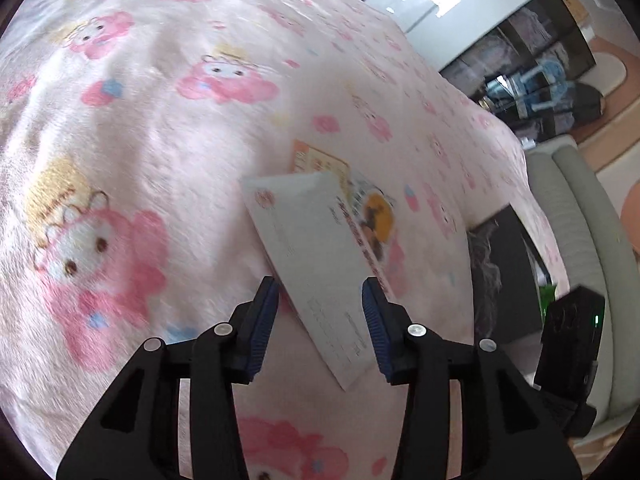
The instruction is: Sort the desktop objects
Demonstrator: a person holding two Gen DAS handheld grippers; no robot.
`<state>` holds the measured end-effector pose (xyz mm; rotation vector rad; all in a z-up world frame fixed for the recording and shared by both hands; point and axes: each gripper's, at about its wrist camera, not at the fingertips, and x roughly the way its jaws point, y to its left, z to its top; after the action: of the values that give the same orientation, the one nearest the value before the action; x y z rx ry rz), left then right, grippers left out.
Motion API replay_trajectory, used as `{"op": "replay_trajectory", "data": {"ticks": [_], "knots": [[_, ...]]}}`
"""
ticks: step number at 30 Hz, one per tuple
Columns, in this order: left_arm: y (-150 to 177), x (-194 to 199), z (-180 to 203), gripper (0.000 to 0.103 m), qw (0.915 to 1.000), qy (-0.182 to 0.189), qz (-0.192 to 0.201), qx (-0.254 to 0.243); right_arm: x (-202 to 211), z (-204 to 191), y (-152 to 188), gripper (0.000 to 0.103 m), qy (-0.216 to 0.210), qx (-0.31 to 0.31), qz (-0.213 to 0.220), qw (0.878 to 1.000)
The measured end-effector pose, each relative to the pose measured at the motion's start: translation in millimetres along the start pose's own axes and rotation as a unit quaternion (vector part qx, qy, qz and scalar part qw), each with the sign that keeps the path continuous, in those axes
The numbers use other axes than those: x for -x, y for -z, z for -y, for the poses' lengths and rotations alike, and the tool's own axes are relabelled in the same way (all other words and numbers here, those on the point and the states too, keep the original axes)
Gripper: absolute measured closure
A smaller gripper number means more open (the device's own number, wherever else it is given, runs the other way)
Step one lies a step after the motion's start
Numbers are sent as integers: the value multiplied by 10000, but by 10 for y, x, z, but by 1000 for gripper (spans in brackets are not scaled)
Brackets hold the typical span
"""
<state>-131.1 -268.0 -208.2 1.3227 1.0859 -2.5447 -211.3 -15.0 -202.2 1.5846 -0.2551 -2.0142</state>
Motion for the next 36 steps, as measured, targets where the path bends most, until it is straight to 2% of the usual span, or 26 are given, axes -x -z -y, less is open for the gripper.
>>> {"op": "replay_trajectory", "data": {"ticks": [2,4,5,8,11,14,16,17,18,20,24,26,29,31,36], "knots": [[-92,-57,-91,60,9999,24,47,105,-36,-54,18,68,-160,14,-72,9998],[-135,-171,-119,76,9999,-7,-69,129,-98,-117,30,68,-153,88,-115,9998],[-118,-206,-113,87,9999,14,-119,92,-123,-141,36,68,-158,102,-133,9997],[-3,-227,-49,86,9998,53,-196,43,-190,-184,54,68,-294,62,-180,9994],[142,-165,53,88,9996,108,-254,-37,-178,-177,61,67,-10,134,-105,9999],[334,-99,154,88,9984,280,-483,-69,-76,-127,68,67,271,207,56,9994],[457,-67,212,80,9972,360,-651,-86,8,-72,79,67,393,179,161,9989],[474,-33,228,69,9971,356,-656,-129,42,-54,84,67,426,165,204,9987],[459,27,231,60,9978,316,-555,-161,73,-41,89,67,453,159,242,9986],[386,147,219,55,9993,165,-291,-190,105,-41,103,67,466,180,249,9984],[161,174,115,55,9995,-219,58,-210,51,-60,109,67,447,233,135,9986],[62,45,63,56,9990,-346,42,-279,-24,-83,114,67,440,234,58,9987],[54,-164,32,80,9983,-319,-241,-421,-135,-101,128,67,546,259,-28,9982],[132,-177,64,81,9975,-333,-295,-557,-149,-95,134,67,627,290,5,9976],[438,-10,146,83,9966,44,-554,-609,-52,-66,68,67,1009,396,292,9937]]}}
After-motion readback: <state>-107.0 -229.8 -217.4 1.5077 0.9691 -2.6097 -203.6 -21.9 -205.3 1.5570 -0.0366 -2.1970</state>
